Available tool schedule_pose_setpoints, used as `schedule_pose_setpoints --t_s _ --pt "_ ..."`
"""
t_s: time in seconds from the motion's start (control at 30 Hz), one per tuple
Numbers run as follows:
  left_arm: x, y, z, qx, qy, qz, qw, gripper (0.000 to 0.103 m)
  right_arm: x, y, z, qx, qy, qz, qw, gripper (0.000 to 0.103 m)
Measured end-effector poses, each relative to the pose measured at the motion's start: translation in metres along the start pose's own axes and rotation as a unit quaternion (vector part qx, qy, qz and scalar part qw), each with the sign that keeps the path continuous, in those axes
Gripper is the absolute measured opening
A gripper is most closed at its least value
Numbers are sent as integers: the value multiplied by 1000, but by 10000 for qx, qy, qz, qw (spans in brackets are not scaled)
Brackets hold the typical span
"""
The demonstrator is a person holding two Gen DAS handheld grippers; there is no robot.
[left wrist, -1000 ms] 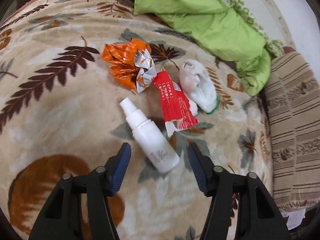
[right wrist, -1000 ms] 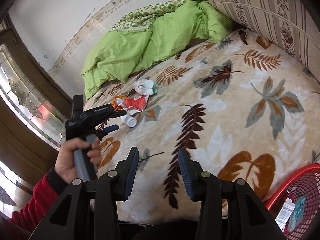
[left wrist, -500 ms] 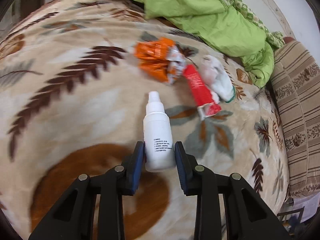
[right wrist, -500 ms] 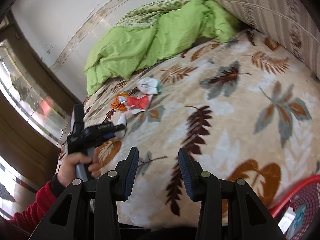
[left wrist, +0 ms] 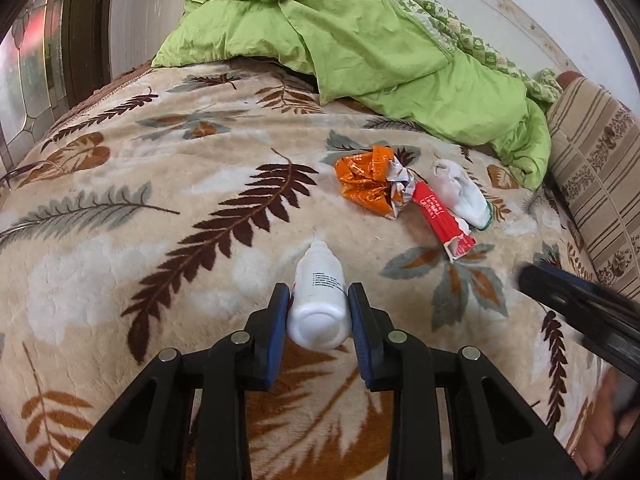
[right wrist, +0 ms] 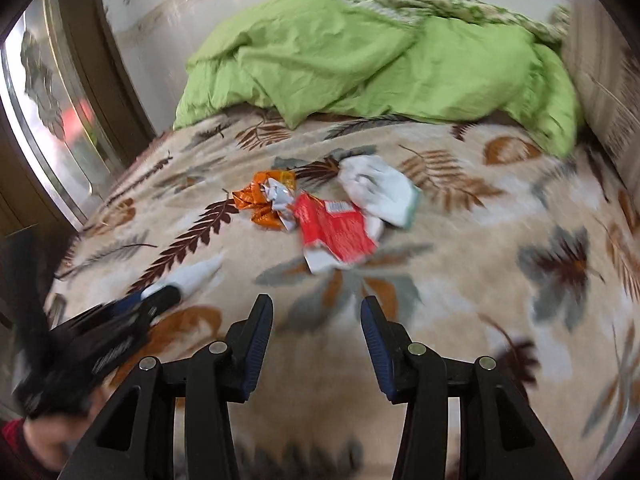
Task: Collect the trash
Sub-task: 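Grasp the white spray bottle with the left tool while the right tool grasps the red tube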
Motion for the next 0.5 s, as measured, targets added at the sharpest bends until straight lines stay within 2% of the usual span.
schedule_pose_setpoints --t_s 0.17,0.27,0.37,0.5 --pt "2 12 -10 -132 214 193 9995 29 25 18 -53 -301 232 416 9984 49" --pt "1 20 -16 -233 419 370 9982 29 37 30 -78 -701 276 798 9940 47" --pt "1 24 -20 -332 552 462 9969 29 40 35 -97 -1125 476 1045 9870 16" --pt "1 29 -24 -461 668 635 9947 29 33 31 -88 -1060 356 866 9899 15"
Point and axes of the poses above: each gripper's, at about its wrist camera, not at the fingertips, and z roughly against the way its jaws point, y to its left, x to its top, the point moved 1 cm from there along -z, roughly the way its jaws point, and after that the axes turned 5 degrees about z, right-handed, at the moved point
